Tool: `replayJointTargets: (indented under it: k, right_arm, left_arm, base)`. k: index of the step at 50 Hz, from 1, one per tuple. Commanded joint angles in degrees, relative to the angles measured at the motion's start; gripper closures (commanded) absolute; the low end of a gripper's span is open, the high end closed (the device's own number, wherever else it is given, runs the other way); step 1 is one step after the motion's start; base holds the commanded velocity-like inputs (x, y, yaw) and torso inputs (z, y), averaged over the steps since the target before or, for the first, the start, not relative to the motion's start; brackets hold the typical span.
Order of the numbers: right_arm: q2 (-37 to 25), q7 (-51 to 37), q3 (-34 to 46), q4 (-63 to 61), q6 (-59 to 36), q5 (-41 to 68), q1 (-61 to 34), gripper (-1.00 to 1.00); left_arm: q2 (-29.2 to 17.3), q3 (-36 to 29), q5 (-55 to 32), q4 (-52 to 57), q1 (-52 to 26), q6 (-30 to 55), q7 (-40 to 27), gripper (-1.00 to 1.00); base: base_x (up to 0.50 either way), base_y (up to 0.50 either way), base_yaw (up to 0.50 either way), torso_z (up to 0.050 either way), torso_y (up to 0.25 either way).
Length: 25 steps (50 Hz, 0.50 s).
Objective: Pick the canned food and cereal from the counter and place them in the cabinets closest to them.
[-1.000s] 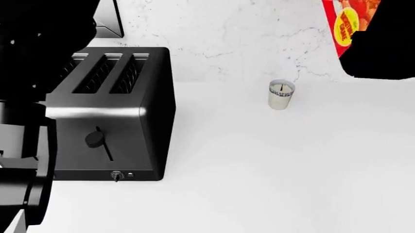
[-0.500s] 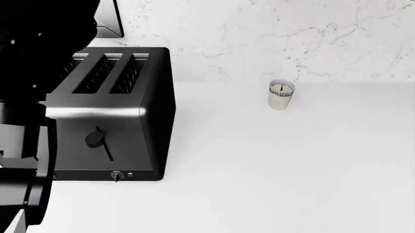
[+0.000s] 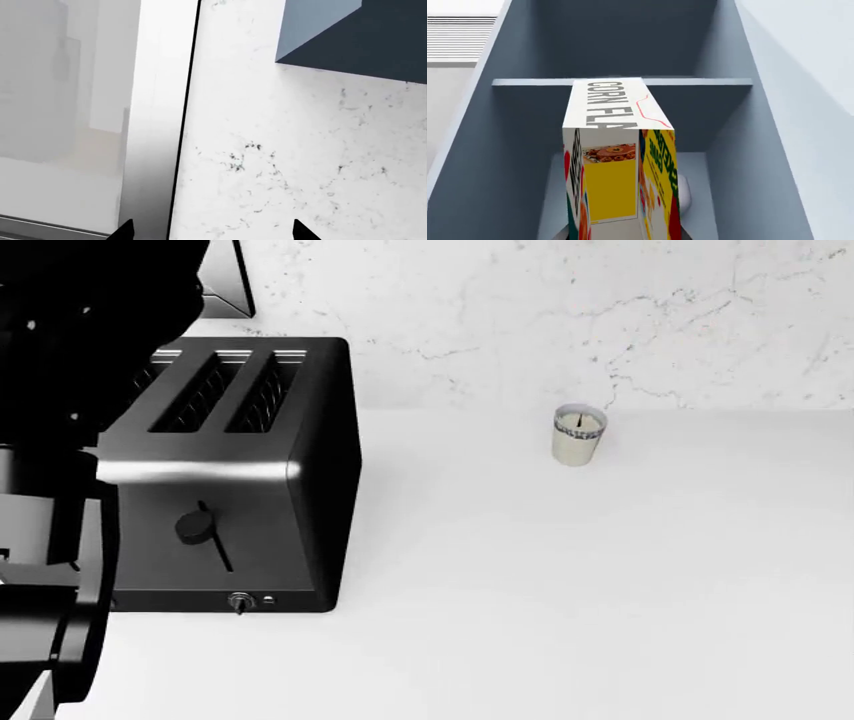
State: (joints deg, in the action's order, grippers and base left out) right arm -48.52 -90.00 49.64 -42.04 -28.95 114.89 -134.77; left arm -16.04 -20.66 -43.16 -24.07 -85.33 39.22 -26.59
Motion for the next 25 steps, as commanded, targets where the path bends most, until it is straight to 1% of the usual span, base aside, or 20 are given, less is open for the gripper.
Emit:
replayJointTargets:
  k: [1,5,11,20,25]
  right_arm:
    - [2.99,0.02,0.26,6.78,-0.55,-4.47,-0.19,1.0]
    - [3.95,0.39,0.51,9.19,-0.28,-6.47,0.42,1.0]
    - [5.15,3.23,1.13,12.84,-0.27,-10.2,3.59,1.0]
    - [7.2,9.3,3.15,19.85,-0.85,-13.88,7.2,1.0]
    - [8.79,12.35,4.88,24.33,-2.41,-15.4,7.72,1.0]
  left_arm:
    - [-0.05,-0.16,-0.01,-0.23,-0.17,-0.09,0.1,-1.0]
    - [-0.13,-0.11,-0.15,-0.06,-0.33,0.09,-0.02,-1.0]
    - [-0.27,-0.12,-0.2,-0.12,-0.38,0.03,0.1,-1.0]
    - [-0.44,-0.13,-0.32,-0.05,-0.49,0.06,0.14,-1.0]
    - [-0.44,-0.2,-0.41,0.18,-0.56,0.23,0.0,-1.0]
  base:
    - [0.0,0.0,0.0,0.0,0.0]
    - [0.0,0.0,0.0,0.0,0.0]
    - [0.0,0.0,0.0,0.0,0.0]
    - [0.0,0.0,0.0,0.0,0.001]
    - [0.0,0.0,0.0,0.0,0.0]
